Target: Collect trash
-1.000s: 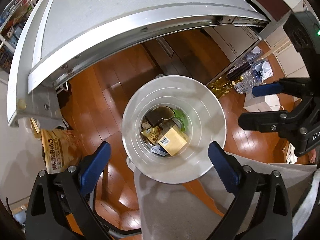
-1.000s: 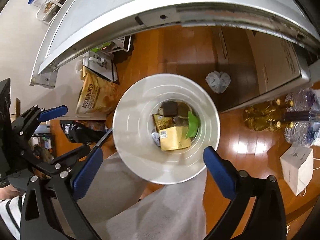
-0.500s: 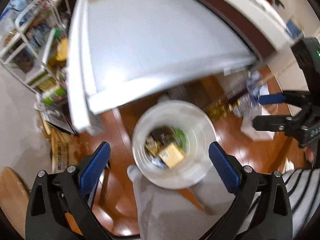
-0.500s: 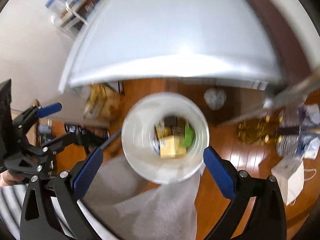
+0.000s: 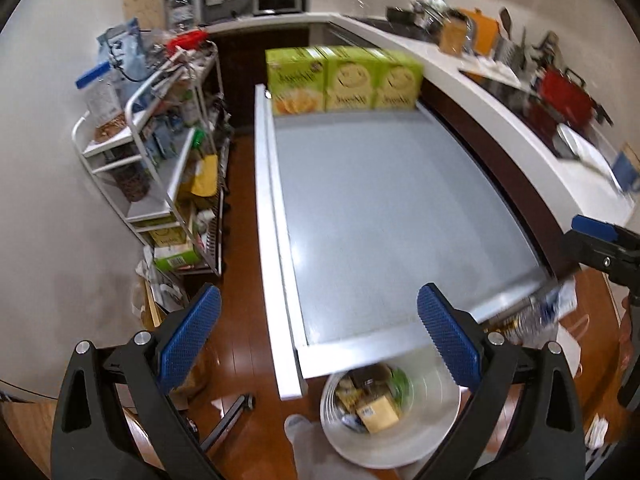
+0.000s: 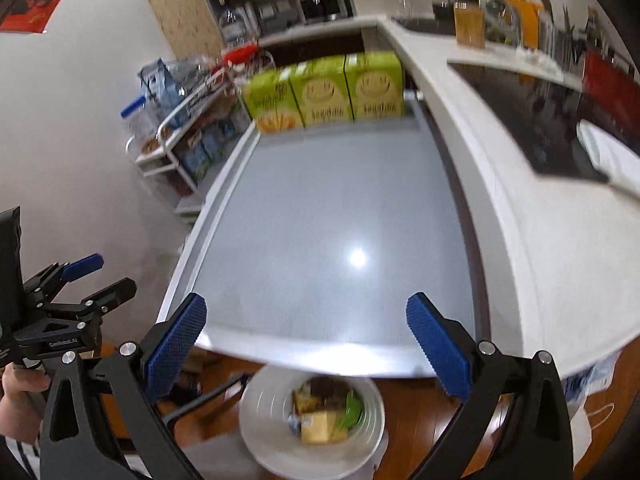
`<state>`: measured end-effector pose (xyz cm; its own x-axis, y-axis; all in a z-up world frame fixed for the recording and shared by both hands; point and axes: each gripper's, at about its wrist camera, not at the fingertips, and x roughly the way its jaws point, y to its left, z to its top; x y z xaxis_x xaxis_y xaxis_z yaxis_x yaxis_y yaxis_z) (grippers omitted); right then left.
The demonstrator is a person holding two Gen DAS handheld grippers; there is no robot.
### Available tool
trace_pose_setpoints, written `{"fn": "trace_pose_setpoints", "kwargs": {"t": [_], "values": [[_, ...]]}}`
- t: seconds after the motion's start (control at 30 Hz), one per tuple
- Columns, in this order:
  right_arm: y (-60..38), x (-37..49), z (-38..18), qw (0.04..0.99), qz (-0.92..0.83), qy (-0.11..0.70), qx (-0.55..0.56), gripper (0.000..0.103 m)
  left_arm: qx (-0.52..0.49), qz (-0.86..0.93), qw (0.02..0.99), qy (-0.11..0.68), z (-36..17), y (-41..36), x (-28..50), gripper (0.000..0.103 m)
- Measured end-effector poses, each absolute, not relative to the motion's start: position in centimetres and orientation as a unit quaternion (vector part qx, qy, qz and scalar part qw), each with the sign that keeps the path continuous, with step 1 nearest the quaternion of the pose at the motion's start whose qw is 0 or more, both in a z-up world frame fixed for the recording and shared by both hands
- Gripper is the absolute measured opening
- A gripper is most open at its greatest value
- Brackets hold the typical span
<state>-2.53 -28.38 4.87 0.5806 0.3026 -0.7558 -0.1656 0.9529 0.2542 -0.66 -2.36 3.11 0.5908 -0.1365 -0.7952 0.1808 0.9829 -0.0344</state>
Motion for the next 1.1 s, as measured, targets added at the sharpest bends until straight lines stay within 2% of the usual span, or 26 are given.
{"fn": "trace_pose_setpoints", "kwargs": {"t": [0.13,1.1], "values": [[-28.1,-1.5,5.1,0.897,0.125,0.416,0.078,0.098,0.012,-0.07,0.898,0.433,3.6,-1.8,0.1,0.099],[-26.5,1.4,5.3,0.911,0.121,0.391,0.056,0.098,0.002,-0.012,0.92,0.392,4.6,-1.3,2.9,0.101]]}}
